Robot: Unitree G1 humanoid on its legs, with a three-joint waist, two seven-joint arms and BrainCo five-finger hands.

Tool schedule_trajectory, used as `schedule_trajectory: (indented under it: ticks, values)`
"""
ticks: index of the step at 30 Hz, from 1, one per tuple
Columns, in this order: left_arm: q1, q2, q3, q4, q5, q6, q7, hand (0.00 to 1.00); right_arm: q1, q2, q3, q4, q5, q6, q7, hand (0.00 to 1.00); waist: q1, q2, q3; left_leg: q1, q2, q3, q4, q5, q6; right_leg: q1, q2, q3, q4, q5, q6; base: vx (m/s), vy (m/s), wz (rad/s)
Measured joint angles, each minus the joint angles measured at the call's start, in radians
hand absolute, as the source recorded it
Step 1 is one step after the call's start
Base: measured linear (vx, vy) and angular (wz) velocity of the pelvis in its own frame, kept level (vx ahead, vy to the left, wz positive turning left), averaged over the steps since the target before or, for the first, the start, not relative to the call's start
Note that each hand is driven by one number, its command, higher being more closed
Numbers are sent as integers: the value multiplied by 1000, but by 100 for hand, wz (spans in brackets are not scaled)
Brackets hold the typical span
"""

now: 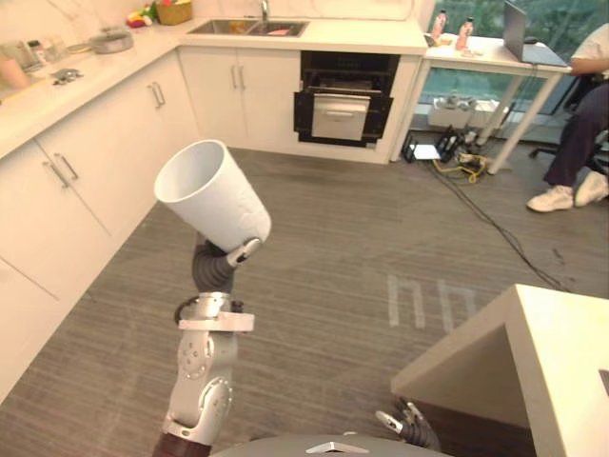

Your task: Walk over to the sink, pick up the cup, carry it to the dishwasher, place the cup inside the dishwasher, then close the dishwasher door

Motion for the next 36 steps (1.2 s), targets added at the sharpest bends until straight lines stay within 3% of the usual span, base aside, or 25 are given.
schedule_trajectory:
  ticks: [5,6,14,21,23,24,25,27,28,30,31,32,33,35,36]
  values:
    - [-14,5,-25,-8,3,11,0,100,-4,24,13,1,0,22,0,0,23,0,-17,11,0,-38,0,0,7,42,5,8,-4,4,1,46,-19,19]
    - [0,98,-25,37,20,11,66,100,-44,41,86,15,-2,46,2,0,-10,-40,-12,13,-16,-82,-1,31,23,73,5,64,-72,20,14,0,0,0]
    - [6,97,2,37,19,9,67,100,-37,40,81,41,-2,38,2,0,-13,-40,-12,11,-16,-81,-1,21,16,73,6,65,-78,17,13,0,0,0]
    - [86,84,171,29,17,-9,109,100,-43,39,89,40,-3,-6,-27,0,-7,-38,-12,-14,-21,-108,7,12,16,70,-1,21,-87,7,19,29,0,14]
    - [117,75,213,25,17,-12,127,100,-50,42,122,6,-3,-10,-45,0,2,-42,-8,-57,-14,-117,96,-33,14,71,-8,9,-65,1,19,122,-7,15]
    - [135,70,224,15,16,-12,134,100,-52,44,130,-40,-4,-10,-53,0,9,-37,4,-117,11,-121,246,-98,-5,73,-9,5,-52,-2,19,82,-17,15]
    - [154,58,223,-14,16,-13,139,100,-54,40,135,-86,-3,-8,-61,0,19,-30,21,-194,47,-120,440,-154,-51,87,-4,-7,-49,-7,18,59,-20,15]
    - [166,32,220,-53,17,-17,139,100,-71,16,142,-145,-2,-6,-64,0,24,-3,45,-286,110,-97,671,-178,-104,123,6,-23,-54,-11,15,29,38,18]
    - [166,13,221,-57,17,-26,136,100,-81,0,149,-178,-2,-7,-63,0,29,-2,58,-312,133,-67,746,-189,-127,143,0,-22,-59,-16,12,22,92,9]
    - [166,9,224,-57,18,-31,126,100,-98,-11,155,-228,-2,-10,-63,0,30,9,61,-311,154,-44,728,-246,-104,146,-23,-17,-40,-49,21,5,140,3]
    - [169,5,225,-59,19,-37,122,100,-97,-21,165,-250,-2,-11,-62,0,22,13,62,-292,154,-55,608,-244,-104,141,-44,-15,-20,-65,38,11,146,6]
    - [172,0,224,-61,19,-38,122,100,-94,-28,170,-261,-2,-11,-61,0,20,20,61,-274,153,-70,515,-235,-115,138,-50,-14,-17,-70,46,57,215,10]
    - [178,-6,227,-60,19,-38,123,100,-84,-35,172,-275,-2,-11,-61,0,13,16,60,-232,116,-46,433,-147,-88,144,-76,-8,-28,-81,62,148,177,-2]
    - [196,-27,256,-59,18,-39,123,100,-82,-38,203,-283,-4,-11,-51,0,17,36,73,-221,120,-20,447,-148,-124,147,-51,-4,39,-96,62,206,107,-11]
    - [215,-27,276,-62,18,-39,123,100,-79,-26,220,-284,-5,-11,-46,0,34,41,96,-271,178,-42,632,-180,-185,171,-1,4,86,-107,27,110,-49,-20]
